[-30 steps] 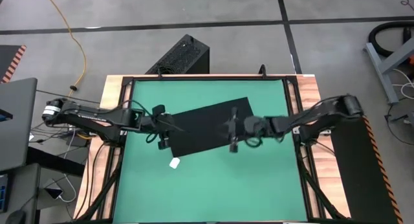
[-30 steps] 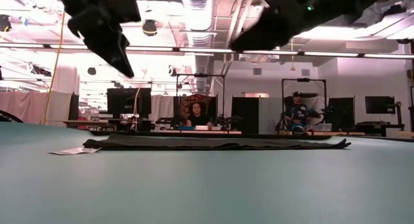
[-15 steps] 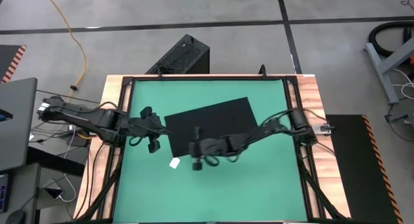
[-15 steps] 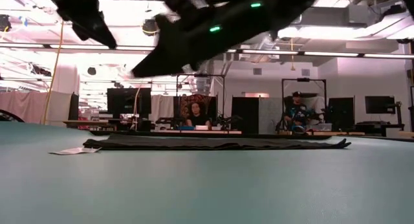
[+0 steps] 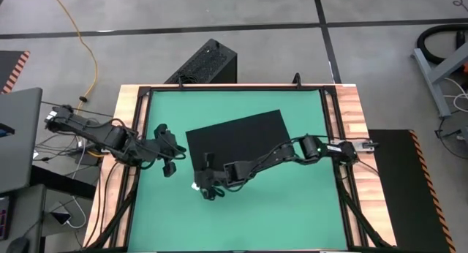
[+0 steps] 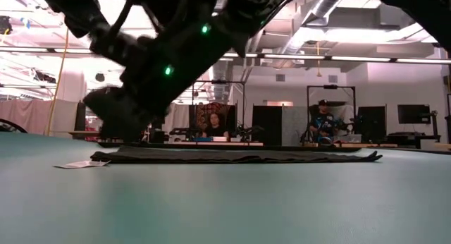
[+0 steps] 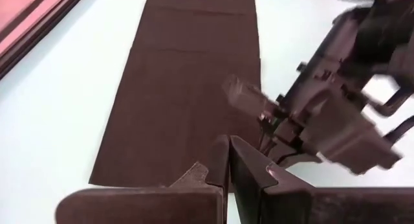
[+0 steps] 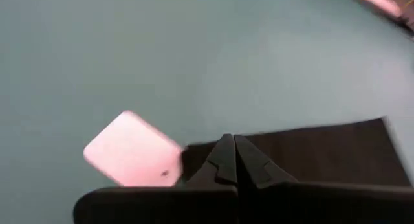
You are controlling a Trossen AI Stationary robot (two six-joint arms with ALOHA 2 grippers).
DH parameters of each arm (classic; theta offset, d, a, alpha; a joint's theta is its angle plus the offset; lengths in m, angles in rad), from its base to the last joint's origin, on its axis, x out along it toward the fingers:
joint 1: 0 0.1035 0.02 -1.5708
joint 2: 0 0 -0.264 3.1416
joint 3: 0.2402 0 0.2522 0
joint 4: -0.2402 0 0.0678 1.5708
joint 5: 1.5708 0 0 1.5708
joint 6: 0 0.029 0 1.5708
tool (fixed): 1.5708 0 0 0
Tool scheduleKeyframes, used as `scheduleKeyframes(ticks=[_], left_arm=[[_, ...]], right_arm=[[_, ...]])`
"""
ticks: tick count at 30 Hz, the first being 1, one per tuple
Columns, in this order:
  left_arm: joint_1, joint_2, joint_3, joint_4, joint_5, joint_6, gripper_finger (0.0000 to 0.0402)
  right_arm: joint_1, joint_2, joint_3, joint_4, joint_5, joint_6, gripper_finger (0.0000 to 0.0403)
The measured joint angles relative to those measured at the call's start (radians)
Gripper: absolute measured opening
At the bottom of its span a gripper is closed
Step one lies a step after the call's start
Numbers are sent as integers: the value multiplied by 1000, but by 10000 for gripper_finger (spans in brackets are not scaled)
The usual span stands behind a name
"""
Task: Roll towel
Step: Fold the black towel
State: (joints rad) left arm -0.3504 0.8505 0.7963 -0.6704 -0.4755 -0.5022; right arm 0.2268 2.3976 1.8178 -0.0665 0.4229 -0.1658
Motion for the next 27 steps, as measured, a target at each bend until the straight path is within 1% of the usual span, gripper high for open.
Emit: scheduleKeyframes(ticks=[6, 9, 13, 17, 21, 24, 27], left_arm=[[-14, 2, 0, -17, -5, 0, 1], [-20, 5, 0, -22, -4, 6, 2], [-23, 7, 0, -22, -4, 21, 2], [-23, 24, 0, -18, 19, 7, 2], [-34, 88, 0, 1, 77, 60, 2], [-50, 161, 0, 78, 117, 116, 2], [-66, 251, 0, 198, 163, 201, 2]], right_arm=[[19, 59, 49, -52, 10, 95, 2], [43, 59, 51, -100, 14, 163, 2], [103, 30, 51, -218, 16, 257, 1], [183, -12, 49, -379, 13, 378, 1], [266, -50, 49, -585, 22, 529, 1], [318, -69, 48, -765, 43, 675, 1], [363, -80, 47, -962, 76, 829, 2]])
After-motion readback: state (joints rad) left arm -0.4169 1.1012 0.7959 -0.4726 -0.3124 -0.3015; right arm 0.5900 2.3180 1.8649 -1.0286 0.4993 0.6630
